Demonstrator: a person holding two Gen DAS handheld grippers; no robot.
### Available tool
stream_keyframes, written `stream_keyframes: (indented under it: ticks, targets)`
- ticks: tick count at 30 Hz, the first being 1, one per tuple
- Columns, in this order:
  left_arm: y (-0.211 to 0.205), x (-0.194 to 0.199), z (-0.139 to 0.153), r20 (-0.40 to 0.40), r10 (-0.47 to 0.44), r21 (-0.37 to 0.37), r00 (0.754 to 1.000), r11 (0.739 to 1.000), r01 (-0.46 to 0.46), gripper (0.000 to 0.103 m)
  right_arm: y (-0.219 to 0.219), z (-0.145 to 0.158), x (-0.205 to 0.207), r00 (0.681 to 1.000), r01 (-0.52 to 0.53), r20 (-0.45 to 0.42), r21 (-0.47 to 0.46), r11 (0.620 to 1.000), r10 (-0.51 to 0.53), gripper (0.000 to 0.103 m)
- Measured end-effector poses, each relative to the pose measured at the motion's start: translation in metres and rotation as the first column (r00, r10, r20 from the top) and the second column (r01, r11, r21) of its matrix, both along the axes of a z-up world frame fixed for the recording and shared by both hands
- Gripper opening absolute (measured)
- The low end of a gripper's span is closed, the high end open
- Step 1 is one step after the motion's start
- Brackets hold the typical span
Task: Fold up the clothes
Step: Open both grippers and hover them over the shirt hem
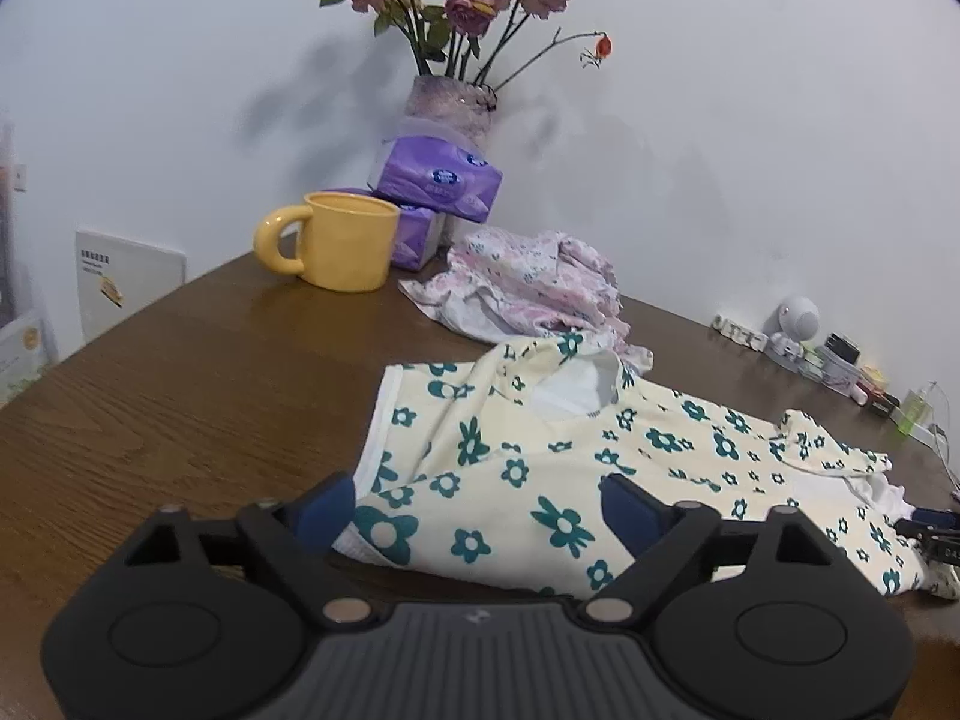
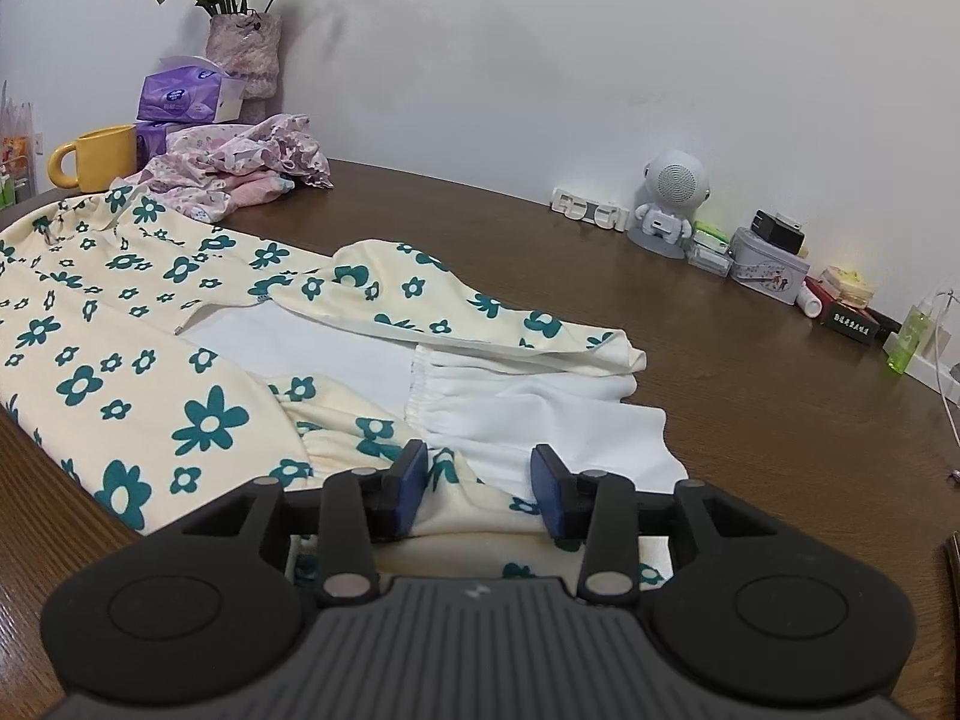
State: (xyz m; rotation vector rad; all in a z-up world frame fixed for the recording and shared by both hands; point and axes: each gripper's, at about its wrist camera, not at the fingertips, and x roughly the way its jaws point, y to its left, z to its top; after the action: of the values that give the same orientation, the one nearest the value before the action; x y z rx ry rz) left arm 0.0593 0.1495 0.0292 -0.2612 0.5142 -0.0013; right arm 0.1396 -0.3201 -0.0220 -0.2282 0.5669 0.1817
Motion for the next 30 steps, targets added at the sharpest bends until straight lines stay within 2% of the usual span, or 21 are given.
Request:
stream_keyframes:
  ticks: [2, 4, 6, 8, 11, 13, 17, 21, 23, 27, 30]
  targets:
    - [-0.003, -0.001, 0.003, 0.003, 0.015, 0.007, 1.0, 1.0, -0.015, 0.091, -0.001, 0.002, -0.001, 1.0, 0.019, 0.001, 0.015, 1.0, -0.019, 0.051]
    - [-0.007, -0.002, 0.007, 0.005, 0.03, 0.015, 1.0, 0.999, -0.03, 0.092, 0.0, 0.009, -0.005, 0.999, 0.048, 0.005, 0.041, 0.998, -0.048, 0.075]
    - [-0.013, -0.002, 0.009, 0.002, 0.043, 0.045, 0.999, 0.998, -0.043, 0.092, 0.002, 0.019, -0.014, 0.998, 0.049, 0.037, 0.079, 0.996, -0.052, 0.086]
    - [-0.021, 0.0, 0.01, -0.001, 0.027, 0.059, 1.0, 0.998, -0.027, 0.092, 0.007, 0.028, -0.024, 0.996, 0.028, 0.082, 0.118, 0.993, -0.038, 0.102]
    - [-0.038, 0.003, 0.011, -0.004, -0.025, 0.095, 1.0, 0.995, 0.025, 0.092, 0.019, 0.037, -0.035, 0.995, -0.02, 0.104, 0.17, 0.985, 0.002, 0.103]
    - [-0.052, 0.005, 0.011, -0.013, -0.033, 0.118, 0.999, 0.992, 0.034, 0.093, 0.032, 0.038, -0.038, 0.995, -0.013, 0.101, 0.191, 0.981, -0.007, 0.103]
    - [-0.074, 0.008, 0.008, -0.012, -0.092, 0.122, 0.996, 0.988, 0.092, 0.093, 0.062, 0.035, -0.045, 0.991, 0.063, 0.105, 0.147, 0.987, -0.079, 0.103]
    - [-0.092, 0.014, 0.005, -0.037, -0.156, 0.116, 0.987, 0.98, 0.16, 0.093, 0.085, 0.032, -0.05, 0.992, 0.053, 0.111, 0.115, 0.992, -0.066, 0.103]
    - [-0.101, 0.017, 0.002, -0.051, -0.192, 0.11, 0.98, 0.974, 0.196, 0.093, 0.091, 0.031, -0.053, 0.989, 0.053, 0.13, 0.134, 0.99, -0.071, 0.103]
    - [-0.116, 0.024, -0.004, -0.074, -0.237, 0.096, 0.969, 0.965, 0.244, 0.093, 0.101, 0.028, -0.047, 0.999, -0.03, 0.04, 0.227, 0.973, 0.021, 0.103]
    - [-0.124, 0.03, -0.008, -0.085, -0.251, 0.094, 0.964, 0.961, 0.259, 0.092, 0.117, 0.022, -0.044, 0.997, -0.076, 0.007, 0.189, 0.979, 0.076, 0.103]
